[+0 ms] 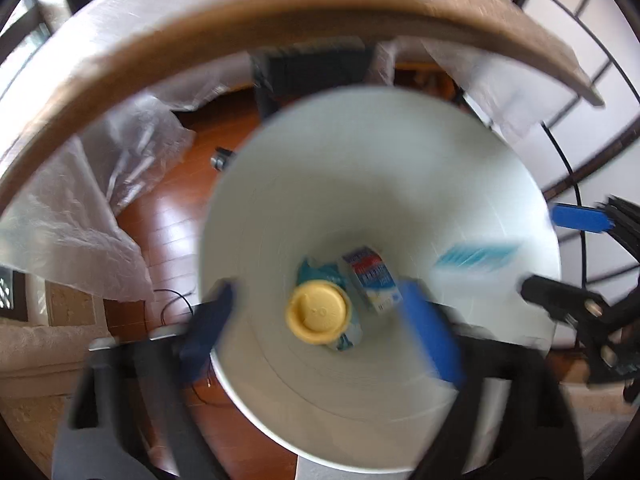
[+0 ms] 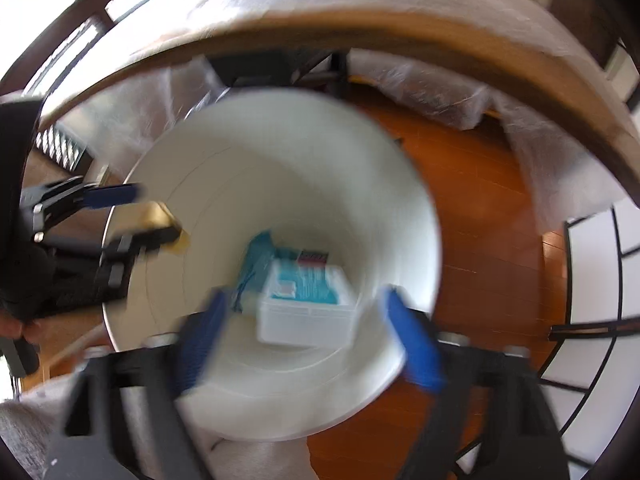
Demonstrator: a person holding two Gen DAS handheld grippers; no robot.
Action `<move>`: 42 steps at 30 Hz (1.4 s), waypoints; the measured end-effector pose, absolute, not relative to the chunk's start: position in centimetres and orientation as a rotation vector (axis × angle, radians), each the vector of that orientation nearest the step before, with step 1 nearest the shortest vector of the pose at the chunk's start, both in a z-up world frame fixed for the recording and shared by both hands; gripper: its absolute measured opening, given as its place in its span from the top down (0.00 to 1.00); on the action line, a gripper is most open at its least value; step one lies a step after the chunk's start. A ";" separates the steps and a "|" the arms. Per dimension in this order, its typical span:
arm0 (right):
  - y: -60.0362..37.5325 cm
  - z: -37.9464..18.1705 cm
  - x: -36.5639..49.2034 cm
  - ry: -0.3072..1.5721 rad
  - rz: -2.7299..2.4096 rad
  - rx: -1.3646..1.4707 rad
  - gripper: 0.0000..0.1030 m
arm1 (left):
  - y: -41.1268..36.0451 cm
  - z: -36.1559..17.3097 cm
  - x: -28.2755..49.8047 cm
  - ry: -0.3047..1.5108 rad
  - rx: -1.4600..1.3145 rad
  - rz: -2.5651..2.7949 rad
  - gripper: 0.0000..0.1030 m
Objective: Collect trash
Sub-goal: 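Open the left tool dropping the cup while the right tool drops the floss box into the bin, then raise both open tools back over the table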
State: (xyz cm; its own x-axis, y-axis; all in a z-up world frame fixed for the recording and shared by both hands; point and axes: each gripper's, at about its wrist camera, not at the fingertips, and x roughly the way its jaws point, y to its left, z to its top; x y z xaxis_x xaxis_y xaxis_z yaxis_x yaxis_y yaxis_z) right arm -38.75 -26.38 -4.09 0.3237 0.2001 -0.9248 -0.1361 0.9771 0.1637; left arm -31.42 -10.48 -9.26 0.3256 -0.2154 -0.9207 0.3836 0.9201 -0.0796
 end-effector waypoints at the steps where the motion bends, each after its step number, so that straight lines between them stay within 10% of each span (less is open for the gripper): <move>1: -26.6 -3.7 -38.8 1.213 0.221 0.076 0.10 | -10.3 -8.9 -31.5 1.167 0.147 -0.406 0.11; 18: -31.5 13.3 -36.7 0.721 0.023 0.208 0.04 | -9.7 5.8 -30.9 0.682 0.181 -0.343 0.01; 42: -31.9 10.6 -21.7 0.812 -0.078 -0.019 0.04 | -11.4 3.1 -16.7 0.930 0.056 -0.515 0.01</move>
State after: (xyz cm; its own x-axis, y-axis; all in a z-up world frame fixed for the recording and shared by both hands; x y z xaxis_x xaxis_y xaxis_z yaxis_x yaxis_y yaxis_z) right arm -21.70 -31.87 10.60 0.6854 -0.0769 -0.7241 0.0621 0.9970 -0.0470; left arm -16.73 -11.41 3.09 0.4861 -0.3998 -0.7771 0.4469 0.8779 -0.1721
